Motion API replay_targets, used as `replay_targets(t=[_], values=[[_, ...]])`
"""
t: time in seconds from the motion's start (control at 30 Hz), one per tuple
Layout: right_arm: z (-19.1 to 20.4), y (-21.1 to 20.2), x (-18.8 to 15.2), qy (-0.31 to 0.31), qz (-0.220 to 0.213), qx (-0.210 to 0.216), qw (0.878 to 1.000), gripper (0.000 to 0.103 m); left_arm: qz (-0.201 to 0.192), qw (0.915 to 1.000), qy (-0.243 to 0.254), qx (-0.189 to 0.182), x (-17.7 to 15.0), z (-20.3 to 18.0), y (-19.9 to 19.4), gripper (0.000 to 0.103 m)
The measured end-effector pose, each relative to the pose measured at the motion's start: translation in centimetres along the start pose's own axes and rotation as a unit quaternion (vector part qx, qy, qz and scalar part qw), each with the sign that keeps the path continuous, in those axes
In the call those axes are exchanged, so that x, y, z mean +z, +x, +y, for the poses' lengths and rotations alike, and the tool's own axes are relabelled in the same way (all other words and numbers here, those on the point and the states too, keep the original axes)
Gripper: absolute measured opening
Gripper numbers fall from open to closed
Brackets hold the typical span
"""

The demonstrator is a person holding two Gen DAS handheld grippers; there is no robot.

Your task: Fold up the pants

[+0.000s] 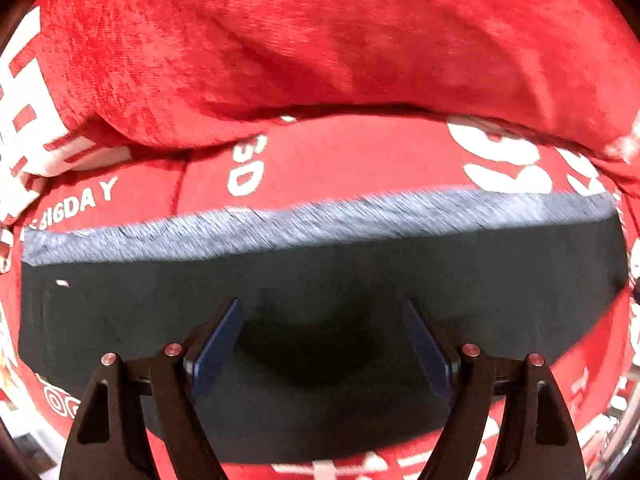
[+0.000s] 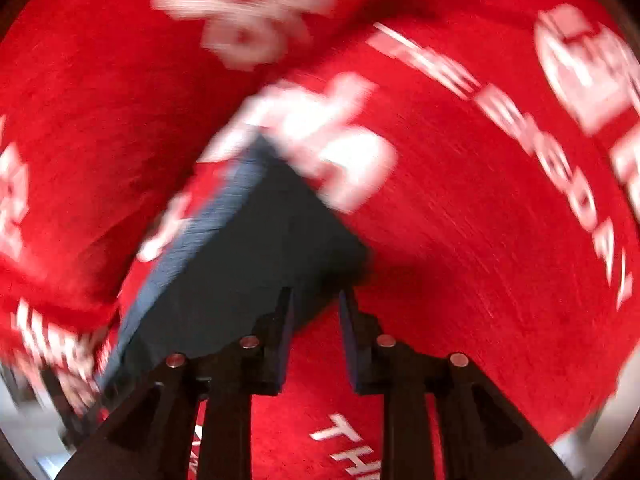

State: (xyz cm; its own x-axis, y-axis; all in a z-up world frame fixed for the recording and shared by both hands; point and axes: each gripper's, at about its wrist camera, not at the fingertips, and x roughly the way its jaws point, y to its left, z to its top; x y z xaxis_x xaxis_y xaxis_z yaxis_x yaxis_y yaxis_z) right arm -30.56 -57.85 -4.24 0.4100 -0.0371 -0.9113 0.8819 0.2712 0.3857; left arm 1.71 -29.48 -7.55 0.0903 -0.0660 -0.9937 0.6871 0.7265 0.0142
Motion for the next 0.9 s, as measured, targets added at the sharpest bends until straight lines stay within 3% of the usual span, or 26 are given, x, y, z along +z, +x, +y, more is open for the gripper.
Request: replay_targets(t=[0.07, 0.2, 0.27, 0.43, 0.57, 0.67, 0.9], values=[[3.4, 1.0, 0.4, -0.055, 0.004, 0.013, 0.998, 0.026, 0.004, 0.9998, -0.016, 0.012, 1.5, 0.3, 1.4, 0.082], [10.2, 7.4, 1.1, -0.134, 0.045, 0.022, 0.990, 0.026, -0.003, 0.9981, -0.050, 0.036, 3.1, 0.1, 3.9, 0.083], [12.2, 10.8, 1.1, -0.166, 0.054, -0.009, 0.985, 0.024, -0.007, 0.9969, -0.068, 0.038, 3.7, 0.9, 4.4, 0.095], [11.1, 10.8, 2.6, -0.154, 0.016, -0.042, 0.987, 0.022, -0.004, 0.9896, -0.119, 0.080, 4.9, 6.5, 4.8, 0.095], [9.4, 8.9, 2.9, -0.119, 0.016, -0.061, 0.991, 0.026, -0.009, 0.9880, -0.130, 0.083, 3.4, 10.9, 2.3, 0.095], [9.7, 7.4, 1.4, -0.109, 0.022, -0.033, 0.993, 0.032, -0.011, 0.9894, -0.109, 0.096, 1.3, 13.1, 0.6, 0.095], [16.0, 6.9, -8.1, -0.121, 0.088, 0.080, 0.985, 0.038, -0.004, 0.9885, -0.084, 0.125, -4.3, 20.8, -1.1, 0.095]])
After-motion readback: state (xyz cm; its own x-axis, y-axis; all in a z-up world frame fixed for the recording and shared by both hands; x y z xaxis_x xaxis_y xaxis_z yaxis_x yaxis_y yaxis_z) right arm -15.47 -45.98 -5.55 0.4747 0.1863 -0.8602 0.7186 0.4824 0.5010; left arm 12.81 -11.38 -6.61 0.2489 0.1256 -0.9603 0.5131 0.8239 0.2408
